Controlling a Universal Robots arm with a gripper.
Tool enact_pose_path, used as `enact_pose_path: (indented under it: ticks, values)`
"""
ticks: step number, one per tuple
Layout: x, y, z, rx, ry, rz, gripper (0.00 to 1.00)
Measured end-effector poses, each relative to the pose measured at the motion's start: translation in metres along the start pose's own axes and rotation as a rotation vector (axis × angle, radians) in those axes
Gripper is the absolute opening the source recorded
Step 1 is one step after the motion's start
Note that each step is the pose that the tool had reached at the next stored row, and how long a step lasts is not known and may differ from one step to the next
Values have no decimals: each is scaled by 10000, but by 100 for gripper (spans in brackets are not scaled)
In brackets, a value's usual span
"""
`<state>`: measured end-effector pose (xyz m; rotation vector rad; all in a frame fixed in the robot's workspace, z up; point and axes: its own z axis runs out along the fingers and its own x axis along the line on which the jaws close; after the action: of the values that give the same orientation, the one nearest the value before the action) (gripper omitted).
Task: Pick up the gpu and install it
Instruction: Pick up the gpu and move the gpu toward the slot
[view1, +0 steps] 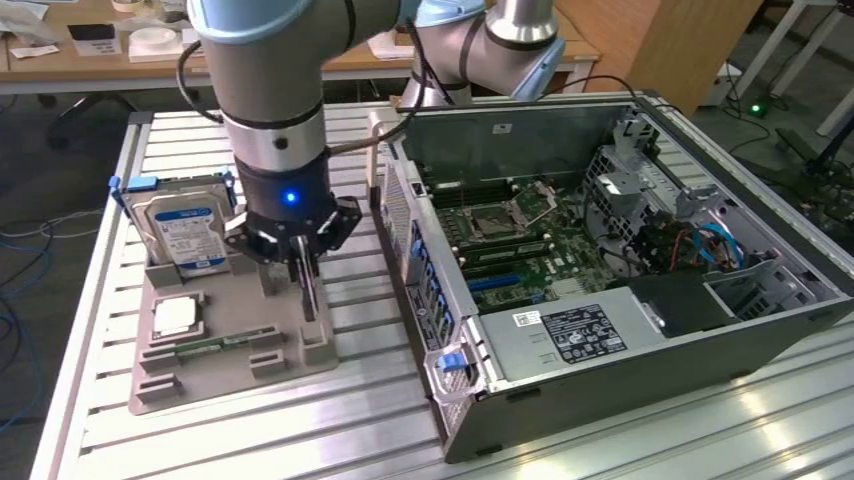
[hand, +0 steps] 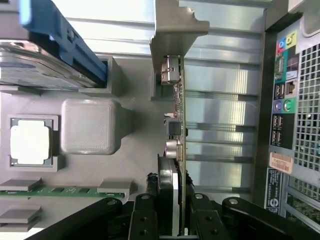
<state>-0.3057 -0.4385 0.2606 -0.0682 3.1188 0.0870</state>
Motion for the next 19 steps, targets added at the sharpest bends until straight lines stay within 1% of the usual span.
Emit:
enact_pose_path:
  ticks: [1, 12, 14, 19]
  values:
    - [0, 1, -21, 1, 2, 0, 29]
    - [-1, 2, -32, 2, 2, -1, 29]
    - [-2, 6, -86, 1, 1, -1, 29]
    - [-7, 18, -313, 3, 1, 2, 29]
